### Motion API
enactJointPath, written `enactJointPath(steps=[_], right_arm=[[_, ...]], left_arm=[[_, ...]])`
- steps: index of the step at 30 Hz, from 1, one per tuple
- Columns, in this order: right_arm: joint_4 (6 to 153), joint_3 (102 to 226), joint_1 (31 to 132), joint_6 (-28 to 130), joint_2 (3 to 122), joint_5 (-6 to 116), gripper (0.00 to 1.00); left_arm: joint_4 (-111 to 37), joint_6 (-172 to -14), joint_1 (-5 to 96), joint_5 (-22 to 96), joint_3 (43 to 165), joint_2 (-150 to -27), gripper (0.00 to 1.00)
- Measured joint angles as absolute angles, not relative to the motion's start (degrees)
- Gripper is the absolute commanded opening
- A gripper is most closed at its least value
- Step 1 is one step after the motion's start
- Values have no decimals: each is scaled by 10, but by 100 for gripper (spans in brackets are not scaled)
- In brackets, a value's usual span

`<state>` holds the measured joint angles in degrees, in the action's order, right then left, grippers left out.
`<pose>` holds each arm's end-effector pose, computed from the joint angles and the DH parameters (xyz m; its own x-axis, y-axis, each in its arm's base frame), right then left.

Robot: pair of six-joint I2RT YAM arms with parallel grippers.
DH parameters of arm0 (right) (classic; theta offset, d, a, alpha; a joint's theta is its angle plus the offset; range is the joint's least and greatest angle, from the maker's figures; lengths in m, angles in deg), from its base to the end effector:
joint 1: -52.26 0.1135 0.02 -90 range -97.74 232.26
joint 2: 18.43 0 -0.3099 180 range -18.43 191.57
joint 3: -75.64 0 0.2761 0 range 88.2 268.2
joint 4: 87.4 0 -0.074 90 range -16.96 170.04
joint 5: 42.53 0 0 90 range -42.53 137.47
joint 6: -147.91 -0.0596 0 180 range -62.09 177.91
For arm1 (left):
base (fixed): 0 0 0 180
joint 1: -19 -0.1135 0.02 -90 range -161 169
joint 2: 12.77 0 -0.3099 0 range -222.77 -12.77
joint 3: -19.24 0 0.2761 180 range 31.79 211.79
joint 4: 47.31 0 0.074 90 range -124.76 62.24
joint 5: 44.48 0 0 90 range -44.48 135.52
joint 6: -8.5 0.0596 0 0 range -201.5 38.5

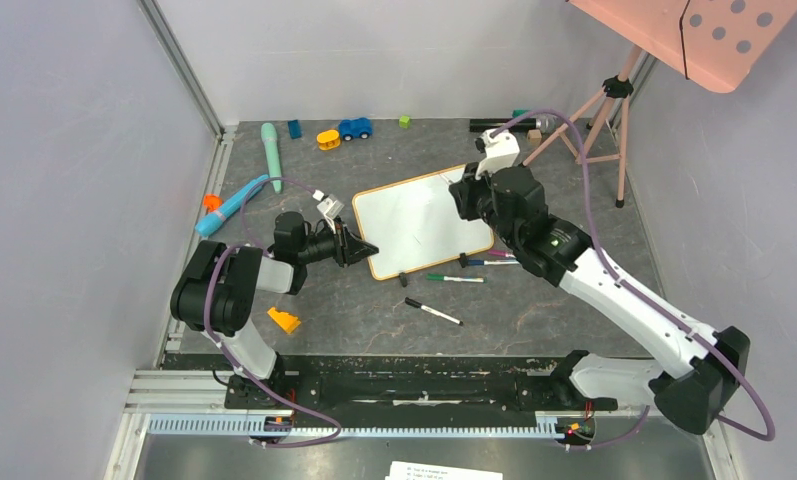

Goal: Write a sentence on the whiteboard

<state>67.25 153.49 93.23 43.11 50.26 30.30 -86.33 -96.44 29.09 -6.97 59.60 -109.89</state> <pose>0.2424 0.1872 0.4097 -0.3089 0.0550 -0.9495 -0.3449 0.9239 0.1657 0.3016 -0.1017 0.1565 -0.5091 -0.0688 -0.8579 0.7444 0.4651 -0.4791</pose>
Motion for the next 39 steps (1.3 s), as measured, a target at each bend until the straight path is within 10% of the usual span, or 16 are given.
enactJointPath(steps=[15, 39], right_arm=[[671, 1475, 929, 438, 461, 375, 0], [671, 1499, 967, 498, 524, 444, 0]], left_arm=[[-865, -971, 291, -79, 596, -1099, 11], [-861, -971, 291, -85, 599, -1099, 10]])
